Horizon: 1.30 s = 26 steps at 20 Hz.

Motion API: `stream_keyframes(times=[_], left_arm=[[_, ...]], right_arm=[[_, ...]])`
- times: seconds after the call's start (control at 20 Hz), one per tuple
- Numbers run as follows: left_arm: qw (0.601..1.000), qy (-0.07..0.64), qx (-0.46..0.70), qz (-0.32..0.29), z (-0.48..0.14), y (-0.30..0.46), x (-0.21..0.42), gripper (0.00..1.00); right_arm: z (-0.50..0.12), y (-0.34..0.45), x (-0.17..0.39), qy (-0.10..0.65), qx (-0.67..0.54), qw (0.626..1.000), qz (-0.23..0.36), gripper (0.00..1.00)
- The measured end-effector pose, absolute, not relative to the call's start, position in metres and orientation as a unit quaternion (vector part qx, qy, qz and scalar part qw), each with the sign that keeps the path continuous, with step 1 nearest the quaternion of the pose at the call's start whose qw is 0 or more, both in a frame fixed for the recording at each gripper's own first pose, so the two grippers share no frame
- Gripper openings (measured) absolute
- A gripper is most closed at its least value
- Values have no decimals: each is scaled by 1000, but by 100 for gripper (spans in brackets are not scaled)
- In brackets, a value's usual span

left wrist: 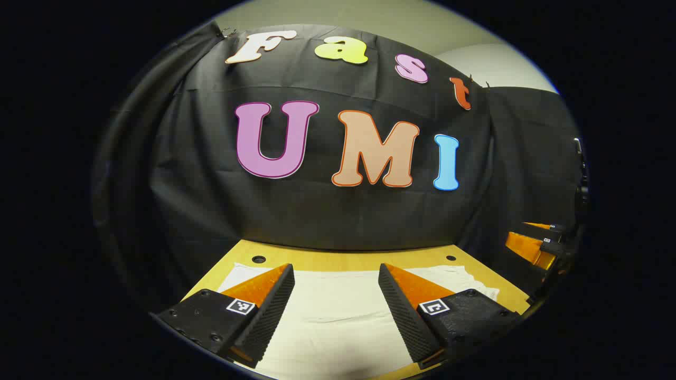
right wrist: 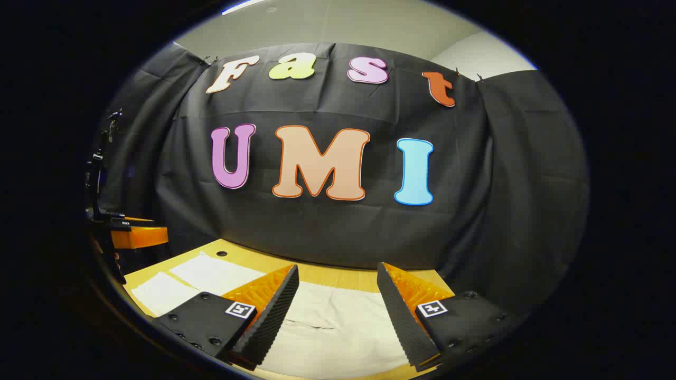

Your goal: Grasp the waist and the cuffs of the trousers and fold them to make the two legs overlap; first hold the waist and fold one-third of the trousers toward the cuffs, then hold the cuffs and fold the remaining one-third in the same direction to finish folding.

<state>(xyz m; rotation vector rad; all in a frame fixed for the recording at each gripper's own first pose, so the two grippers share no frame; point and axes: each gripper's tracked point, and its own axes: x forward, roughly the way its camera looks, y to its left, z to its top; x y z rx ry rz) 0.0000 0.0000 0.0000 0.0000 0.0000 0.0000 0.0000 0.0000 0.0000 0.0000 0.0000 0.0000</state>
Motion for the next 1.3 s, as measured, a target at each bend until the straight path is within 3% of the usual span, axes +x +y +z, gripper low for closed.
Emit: stream_keyframes(times=[1.0,1.3], left_arm=[[999,28,-21,6,-28,9,-14,96],[994,86,42,-55,-63,15,-16,96]], right_arm=[[-17,5,-12,20,2,1000,2,95],[-24,7,-15,27,6,1000,3,95]])
